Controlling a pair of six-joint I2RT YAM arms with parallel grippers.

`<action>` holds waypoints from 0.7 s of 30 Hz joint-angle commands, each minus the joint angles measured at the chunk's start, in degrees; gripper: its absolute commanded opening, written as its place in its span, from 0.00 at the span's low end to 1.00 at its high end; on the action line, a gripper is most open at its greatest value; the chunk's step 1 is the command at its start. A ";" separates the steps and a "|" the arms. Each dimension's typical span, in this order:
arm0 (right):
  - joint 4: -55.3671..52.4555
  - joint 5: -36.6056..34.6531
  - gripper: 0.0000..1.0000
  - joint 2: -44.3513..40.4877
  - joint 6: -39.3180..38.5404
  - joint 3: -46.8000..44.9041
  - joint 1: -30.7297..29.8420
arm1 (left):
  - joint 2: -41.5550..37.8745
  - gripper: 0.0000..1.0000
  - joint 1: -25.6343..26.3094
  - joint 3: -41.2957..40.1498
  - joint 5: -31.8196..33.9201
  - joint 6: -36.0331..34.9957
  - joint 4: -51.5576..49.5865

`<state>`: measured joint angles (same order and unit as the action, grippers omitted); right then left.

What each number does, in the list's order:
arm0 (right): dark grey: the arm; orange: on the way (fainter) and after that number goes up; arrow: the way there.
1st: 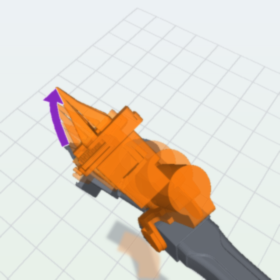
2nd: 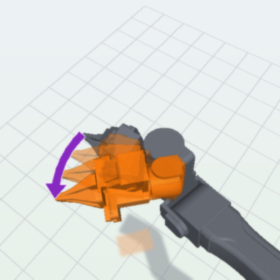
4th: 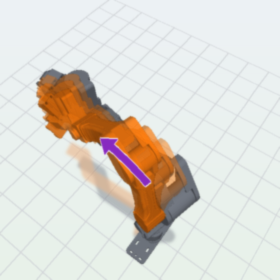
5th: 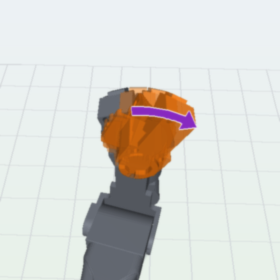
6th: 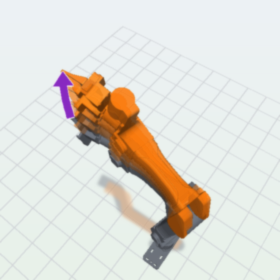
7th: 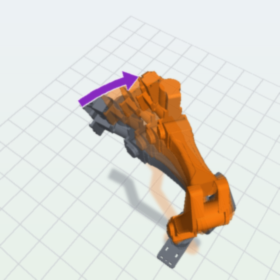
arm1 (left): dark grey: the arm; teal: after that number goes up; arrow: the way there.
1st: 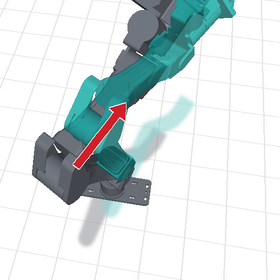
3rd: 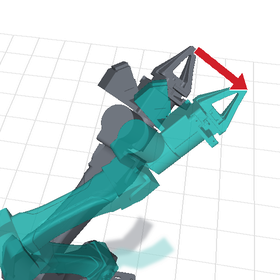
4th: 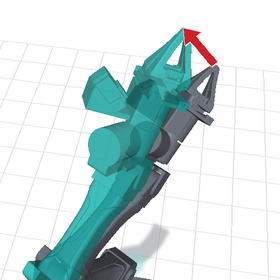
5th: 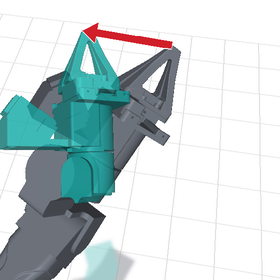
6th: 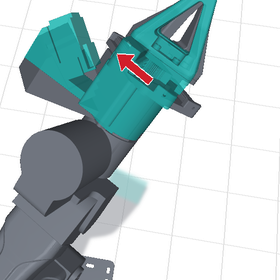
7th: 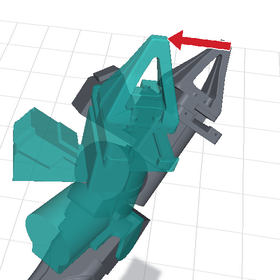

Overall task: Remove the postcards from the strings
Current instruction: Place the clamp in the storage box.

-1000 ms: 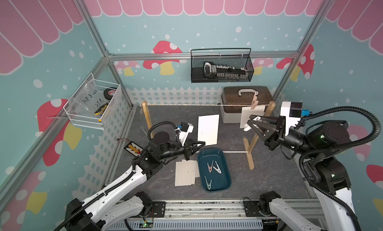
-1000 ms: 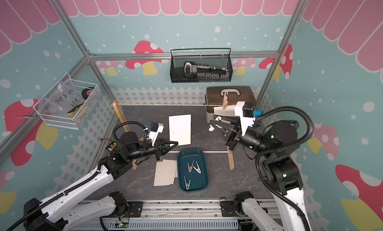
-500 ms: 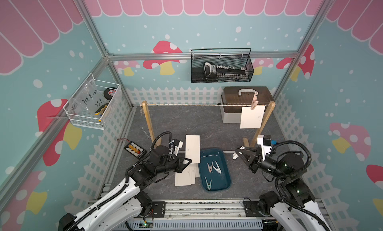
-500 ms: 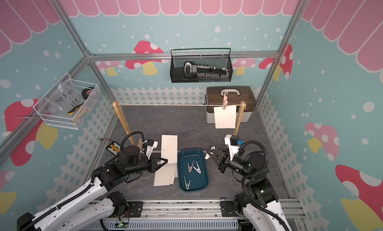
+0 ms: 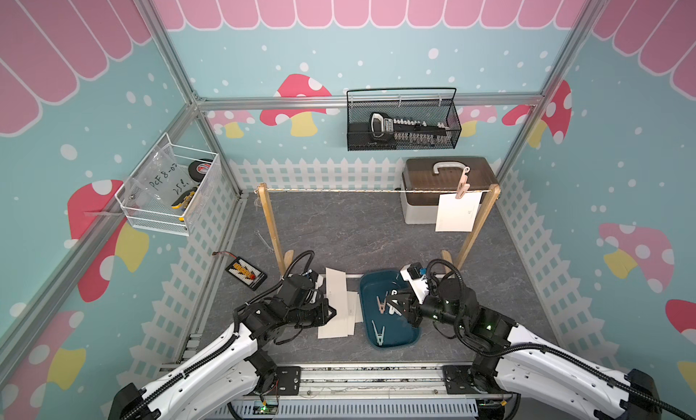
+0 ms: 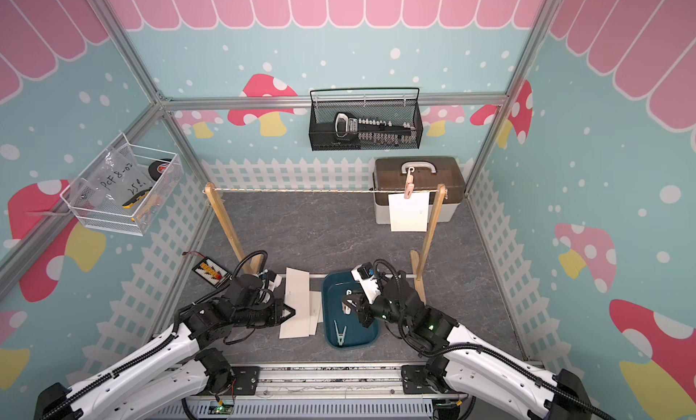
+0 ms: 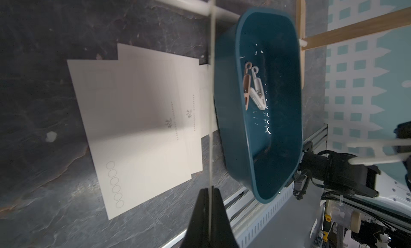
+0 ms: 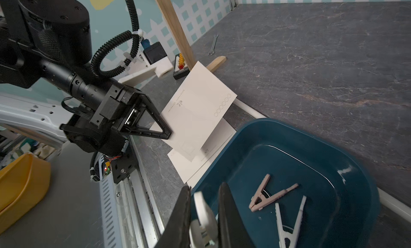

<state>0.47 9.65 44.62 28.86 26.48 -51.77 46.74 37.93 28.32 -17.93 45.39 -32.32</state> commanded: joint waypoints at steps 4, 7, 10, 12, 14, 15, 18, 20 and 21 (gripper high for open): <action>7.05 -7.90 0.00 6.30 3.25 -3.32 -2.50 | 4.46 0.00 -0.25 -2.57 -2.70 3.63 1.50; 7.36 -8.53 0.00 9.31 4.04 -3.03 -3.07 | 8.03 0.00 0.10 -2.06 -3.29 3.83 1.64; 7.26 -8.68 0.00 11.41 4.44 -2.72 -3.16 | 9.38 0.00 0.43 -1.97 -2.76 3.64 1.77; 7.01 -9.15 0.00 12.45 4.51 -2.77 -3.24 | 9.92 0.09 0.47 -1.80 -1.85 3.33 1.11; 6.90 -9.74 0.00 13.15 4.62 -2.86 -3.25 | 10.45 0.30 0.58 -1.39 -0.76 3.10 0.12; 6.91 -10.25 0.00 13.49 4.86 -2.96 -3.18 | 10.63 0.35 0.77 -1.25 -0.27 2.97 -0.15; 7.09 -10.93 0.00 14.41 5.24 -2.99 -3.20 | 10.96 0.44 0.81 -1.00 0.85 2.80 -0.61; 7.21 -10.83 0.00 15.00 5.24 -2.82 -3.25 | 10.76 0.46 0.84 -0.51 2.60 2.71 -1.59; 7.11 -10.80 0.00 15.29 5.16 -2.61 -3.25 | 10.64 0.47 0.88 -0.24 3.57 2.52 -2.01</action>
<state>6.50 -0.05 59.22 32.91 23.64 -54.54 57.56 38.50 26.52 -18.00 47.77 -32.18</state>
